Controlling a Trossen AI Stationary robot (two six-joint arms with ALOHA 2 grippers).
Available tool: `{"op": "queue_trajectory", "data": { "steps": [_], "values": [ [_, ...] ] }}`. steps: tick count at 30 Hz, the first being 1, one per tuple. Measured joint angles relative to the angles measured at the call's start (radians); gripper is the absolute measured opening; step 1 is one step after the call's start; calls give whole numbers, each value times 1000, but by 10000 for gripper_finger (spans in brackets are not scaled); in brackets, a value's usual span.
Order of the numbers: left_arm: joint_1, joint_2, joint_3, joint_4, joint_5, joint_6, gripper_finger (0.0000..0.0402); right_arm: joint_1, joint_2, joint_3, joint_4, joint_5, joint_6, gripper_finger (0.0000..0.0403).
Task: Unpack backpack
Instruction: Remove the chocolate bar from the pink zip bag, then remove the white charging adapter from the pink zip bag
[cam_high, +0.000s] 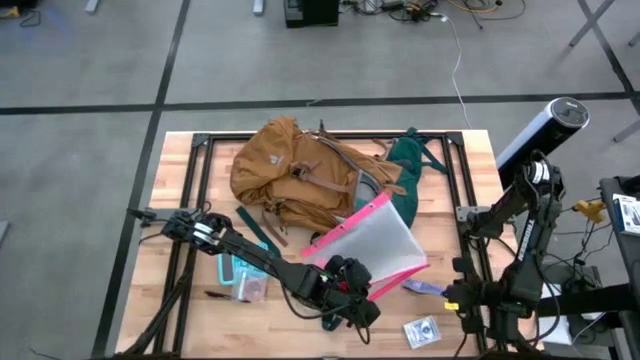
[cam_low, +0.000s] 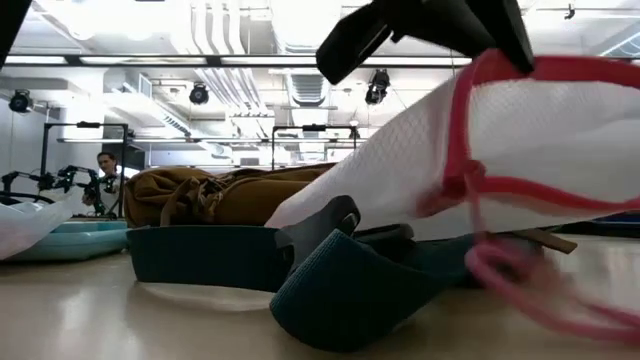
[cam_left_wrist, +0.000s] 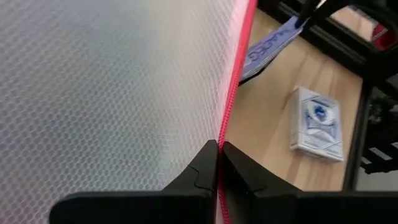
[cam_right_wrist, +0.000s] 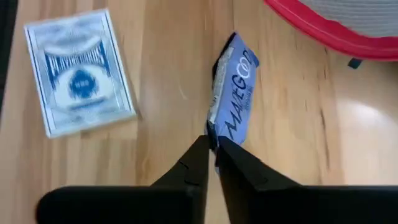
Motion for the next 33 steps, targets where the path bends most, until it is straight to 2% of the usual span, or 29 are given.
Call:
{"op": "queue_trajectory", "data": {
  "steps": [4, 10, 15, 18, 20, 25, 27, 29, 31, 33],
  "values": [
    [0, 0, 2, 13, -5, 0, 0, 0, -14, 10, 66, 81, -12, 81],
    [0, -1, 21, 76, -32, 22, 0, -9, -7, 13, 219, 339, -93, 175],
    [0, -1, 21, 284, -59, 151, 0, -60, 33, 13, 279, 487, -132, 204],
    [-2, 3, 19, 390, -57, 250, 0, -106, 68, 10, 282, 497, -138, 206],
    [-2, 5, 18, 405, -51, 293, 0, -133, 95, 7, 290, 496, -151, 206],
    [-1, 18, -18, 408, -1, 244, 0, -197, 183, 0, 359, 490, -216, 206],
    [-5, 23, -21, 463, 55, 217, 0, -220, 204, 0, 431, 457, -267, 206],
    [-17, 21, -19, 536, 66, 257, 0, -233, 215, 0, 519, 415, -349, 206],
    [-33, 10, -16, 497, 35, 353, 0, -246, 222, 0, 611, 411, -441, 206],
    [-36, 9, -17, 392, 9, 296, 0, -262, 225, 0, 642, 406, -517, 206]
  ]
}}
